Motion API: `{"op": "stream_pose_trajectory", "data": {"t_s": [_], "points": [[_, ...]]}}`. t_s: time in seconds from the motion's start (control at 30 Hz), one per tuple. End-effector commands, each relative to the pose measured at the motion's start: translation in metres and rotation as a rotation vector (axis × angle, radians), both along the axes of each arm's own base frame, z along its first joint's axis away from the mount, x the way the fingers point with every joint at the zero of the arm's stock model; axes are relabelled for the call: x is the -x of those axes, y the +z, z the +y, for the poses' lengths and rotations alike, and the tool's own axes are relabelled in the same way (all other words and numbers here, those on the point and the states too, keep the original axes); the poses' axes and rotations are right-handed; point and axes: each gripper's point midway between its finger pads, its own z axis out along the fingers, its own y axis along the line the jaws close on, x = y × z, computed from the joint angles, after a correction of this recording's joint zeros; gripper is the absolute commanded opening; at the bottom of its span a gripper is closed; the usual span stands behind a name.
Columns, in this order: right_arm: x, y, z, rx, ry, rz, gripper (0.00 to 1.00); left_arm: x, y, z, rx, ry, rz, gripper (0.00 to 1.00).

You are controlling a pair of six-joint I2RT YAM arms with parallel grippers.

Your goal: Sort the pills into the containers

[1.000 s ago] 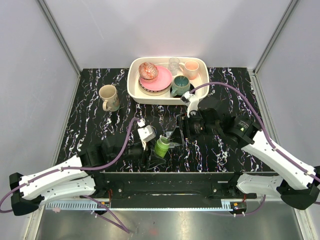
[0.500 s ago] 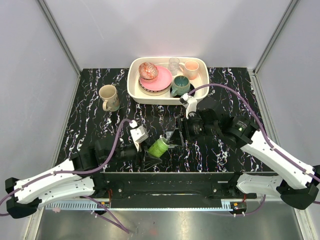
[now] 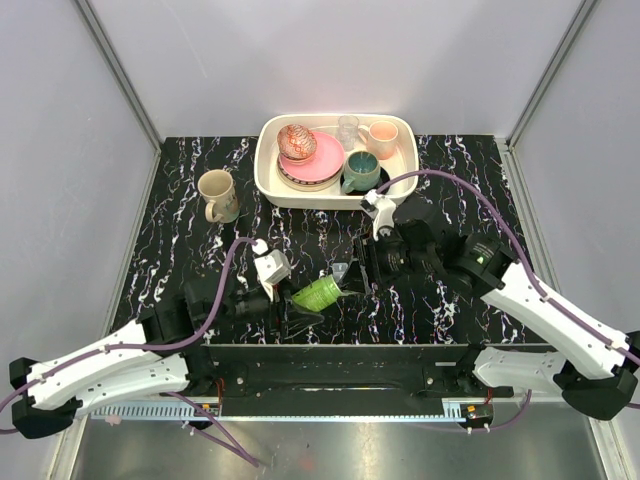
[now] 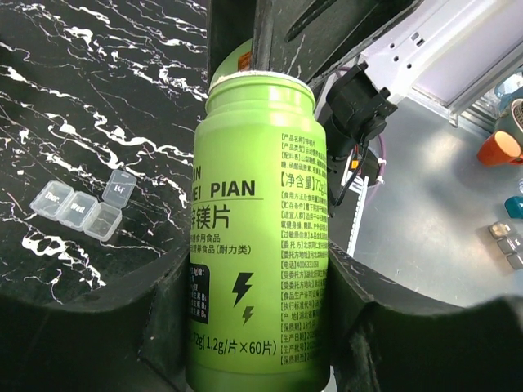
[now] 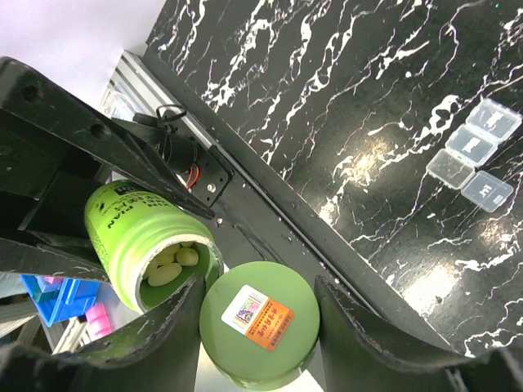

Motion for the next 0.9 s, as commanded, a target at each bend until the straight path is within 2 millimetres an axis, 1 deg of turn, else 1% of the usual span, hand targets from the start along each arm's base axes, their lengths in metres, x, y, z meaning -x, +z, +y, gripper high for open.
{"op": "stream_pose_trajectory", "data": {"t_s": [0.0, 0.1, 0.2, 0.37, 0.57, 0.6, 0.67, 0.73, 0.77, 0.8, 0.83, 0.87], "points": [[-0.007, 0.049, -0.003, -0.115, -0.050, -0.117, 0.00, -0.006, 0.028, -0.005, 0.129, 0.029, -0.039, 0.00], [-0.010, 0.064, -0.009, -0.142, -0.079, -0.160, 0.00, -0.006, 0.026, -0.001, 0.138, 0.039, -0.033, 0.00], [-0.008, 0.066, -0.010, -0.147, -0.074, -0.166, 0.00, -0.005, 0.025, 0.002, 0.149, 0.044, -0.031, 0.00], [-0.010, 0.057, -0.010, -0.126, -0.083, -0.152, 0.00, -0.007, 0.023, 0.004, 0.151, 0.065, -0.029, 0.00], [-0.016, 0.034, -0.016, -0.050, -0.110, -0.145, 0.00, -0.010, 0.016, 0.005, 0.143, 0.081, -0.016, 0.00], [-0.017, 0.027, -0.017, -0.032, -0.115, -0.139, 0.00, -0.011, 0.011, 0.005, 0.133, 0.088, -0.011, 0.00], [-0.021, 0.022, -0.019, -0.017, -0.139, -0.145, 0.00, -0.016, 0.005, 0.006, 0.119, 0.116, -0.007, 0.00], [-0.025, 0.018, -0.024, 0.000, -0.169, -0.158, 0.00, -0.024, -0.012, 0.008, 0.085, 0.171, 0.010, 0.00], [-0.026, 0.016, -0.026, 0.005, -0.178, -0.165, 0.00, -0.029, -0.017, 0.009, 0.086, 0.200, 0.014, 0.00], [-0.028, 0.012, -0.029, 0.014, -0.194, -0.169, 0.00, -0.031, -0.035, 0.009, 0.064, 0.213, 0.033, 0.00], [-0.030, 0.012, -0.034, 0.017, -0.217, -0.184, 0.00, -0.035, -0.042, 0.010, 0.061, 0.237, 0.036, 0.00], [-0.031, 0.011, -0.036, 0.020, -0.226, -0.188, 0.00, -0.036, -0.041, 0.008, 0.091, 0.244, 0.039, 0.00]]}}
